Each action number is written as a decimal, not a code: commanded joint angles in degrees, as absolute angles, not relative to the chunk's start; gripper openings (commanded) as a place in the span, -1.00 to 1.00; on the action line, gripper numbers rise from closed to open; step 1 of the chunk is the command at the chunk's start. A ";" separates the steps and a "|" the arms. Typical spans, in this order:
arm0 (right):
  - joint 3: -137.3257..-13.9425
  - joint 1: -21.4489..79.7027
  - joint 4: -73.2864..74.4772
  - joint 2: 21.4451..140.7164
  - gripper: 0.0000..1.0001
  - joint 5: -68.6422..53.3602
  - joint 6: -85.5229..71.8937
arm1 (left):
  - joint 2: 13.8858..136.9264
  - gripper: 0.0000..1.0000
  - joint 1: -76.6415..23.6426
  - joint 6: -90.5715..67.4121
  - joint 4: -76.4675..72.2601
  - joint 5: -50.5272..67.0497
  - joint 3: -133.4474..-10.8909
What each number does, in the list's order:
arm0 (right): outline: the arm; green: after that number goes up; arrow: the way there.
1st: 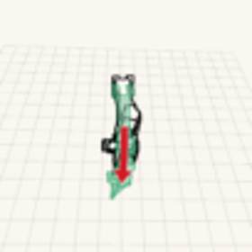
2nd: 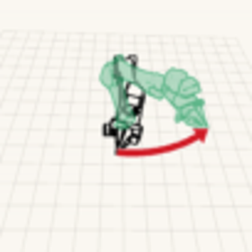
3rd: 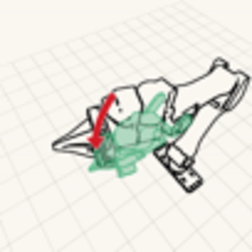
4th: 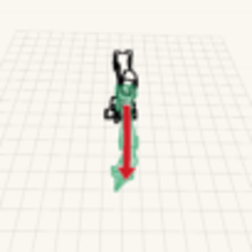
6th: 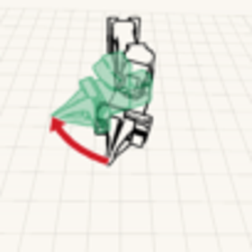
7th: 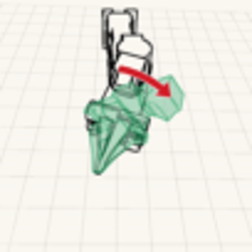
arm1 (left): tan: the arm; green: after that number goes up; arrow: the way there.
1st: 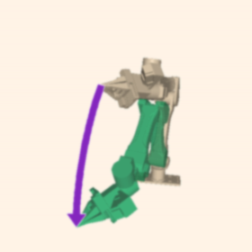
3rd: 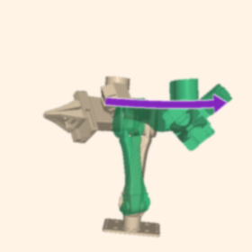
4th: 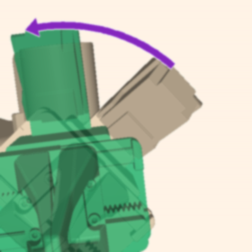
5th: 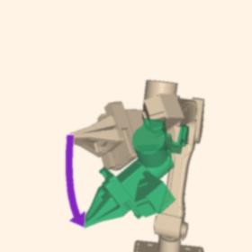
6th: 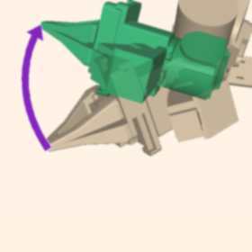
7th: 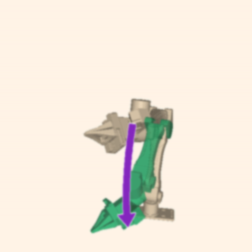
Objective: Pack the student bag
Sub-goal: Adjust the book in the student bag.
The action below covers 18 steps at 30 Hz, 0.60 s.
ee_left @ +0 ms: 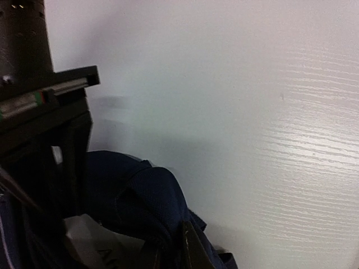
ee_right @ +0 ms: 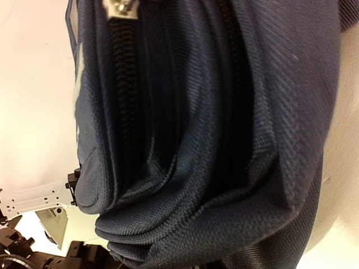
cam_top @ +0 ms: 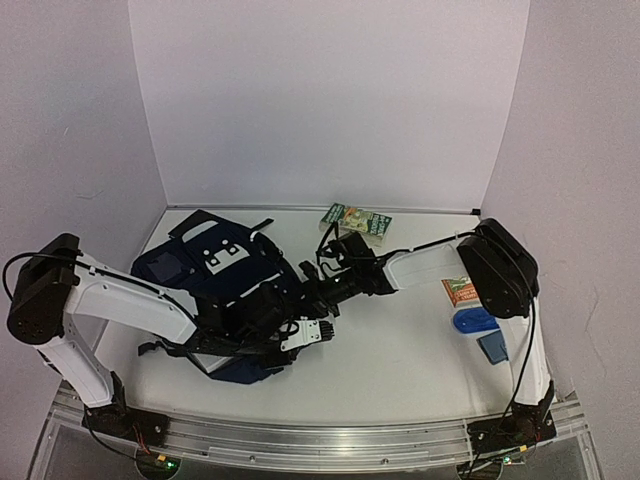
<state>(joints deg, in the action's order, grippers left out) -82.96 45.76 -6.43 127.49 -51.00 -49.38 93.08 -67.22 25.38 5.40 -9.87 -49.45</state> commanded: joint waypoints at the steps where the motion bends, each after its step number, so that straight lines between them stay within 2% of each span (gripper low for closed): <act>1: -82.58 49.62 -0.36 130.78 -0.69 -45.55 -40.48 | 90.40 -0.80 -71.02 33.03 -18.32 -9.23 -52.87; 4: -83.54 49.41 5.42 129.70 -0.69 -41.39 -35.35 | 88.09 -0.80 -71.18 33.87 -18.58 -10.41 -51.84; 8: -84.90 47.09 7.72 125.66 -0.58 -40.45 -32.96 | 84.46 -0.72 -71.64 29.73 -12.64 -7.40 -51.66; 11: -85.67 45.18 8.53 120.82 -0.46 -40.06 -30.15 | 83.88 -0.44 -72.09 24.91 -5.21 -5.90 -53.06; 15: -86.62 43.07 10.89 116.47 -0.21 -40.06 -27.32 | 83.29 -0.02 -72.03 12.10 2.13 -7.85 -55.26; 18: -86.70 40.55 12.13 114.92 -0.12 -39.99 -26.64 | 83.01 0.13 -71.63 4.22 8.56 -11.58 -58.06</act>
